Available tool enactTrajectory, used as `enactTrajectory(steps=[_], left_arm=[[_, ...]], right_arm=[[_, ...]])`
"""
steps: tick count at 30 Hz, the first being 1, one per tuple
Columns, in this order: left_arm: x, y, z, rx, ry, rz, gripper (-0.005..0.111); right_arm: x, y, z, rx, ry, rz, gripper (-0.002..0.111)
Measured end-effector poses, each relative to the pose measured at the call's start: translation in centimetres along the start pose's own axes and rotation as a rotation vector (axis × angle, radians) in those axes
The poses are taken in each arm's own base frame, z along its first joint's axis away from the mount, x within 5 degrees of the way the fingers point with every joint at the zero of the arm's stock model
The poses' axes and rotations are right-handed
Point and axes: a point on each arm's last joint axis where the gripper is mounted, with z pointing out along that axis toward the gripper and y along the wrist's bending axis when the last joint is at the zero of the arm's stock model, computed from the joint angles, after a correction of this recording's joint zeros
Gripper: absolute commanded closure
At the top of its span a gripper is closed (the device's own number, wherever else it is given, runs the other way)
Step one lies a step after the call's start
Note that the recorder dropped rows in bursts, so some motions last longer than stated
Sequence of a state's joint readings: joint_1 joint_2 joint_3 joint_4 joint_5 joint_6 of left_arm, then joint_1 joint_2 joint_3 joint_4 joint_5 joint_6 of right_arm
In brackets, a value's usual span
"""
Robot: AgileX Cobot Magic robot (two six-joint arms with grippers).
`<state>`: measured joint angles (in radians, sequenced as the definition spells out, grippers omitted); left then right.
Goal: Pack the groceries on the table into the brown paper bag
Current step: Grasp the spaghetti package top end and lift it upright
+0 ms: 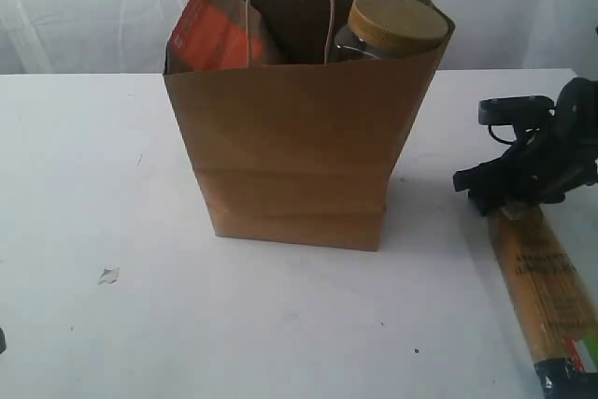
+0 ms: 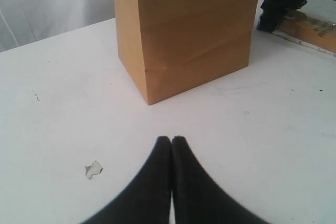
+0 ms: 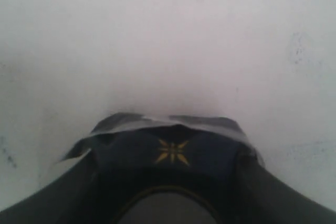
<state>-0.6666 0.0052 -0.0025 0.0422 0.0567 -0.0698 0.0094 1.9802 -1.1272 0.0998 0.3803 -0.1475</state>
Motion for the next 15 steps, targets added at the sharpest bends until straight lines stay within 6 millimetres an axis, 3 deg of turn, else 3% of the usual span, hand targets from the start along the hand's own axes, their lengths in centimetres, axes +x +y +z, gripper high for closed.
enactTrajectory(steps=[3,10,15], left_arm=[[0.0,0.0,0.0,0.0,0.0,0.0,0.107],[0.0,0.0,0.0,0.0,0.0,0.0,0.107],[0.0,0.0,0.0,0.0,0.0,0.0,0.107]], right_arm=[[0.2,0.2,-1.6,-0.014,0.014,0.015,0.108],[-1.5,0.7,-9.5,-0.021,-0.147,0.013,0.108],[-1.5,1.6,-13.2,-0.036,-0.203,-0.014,0.108]])
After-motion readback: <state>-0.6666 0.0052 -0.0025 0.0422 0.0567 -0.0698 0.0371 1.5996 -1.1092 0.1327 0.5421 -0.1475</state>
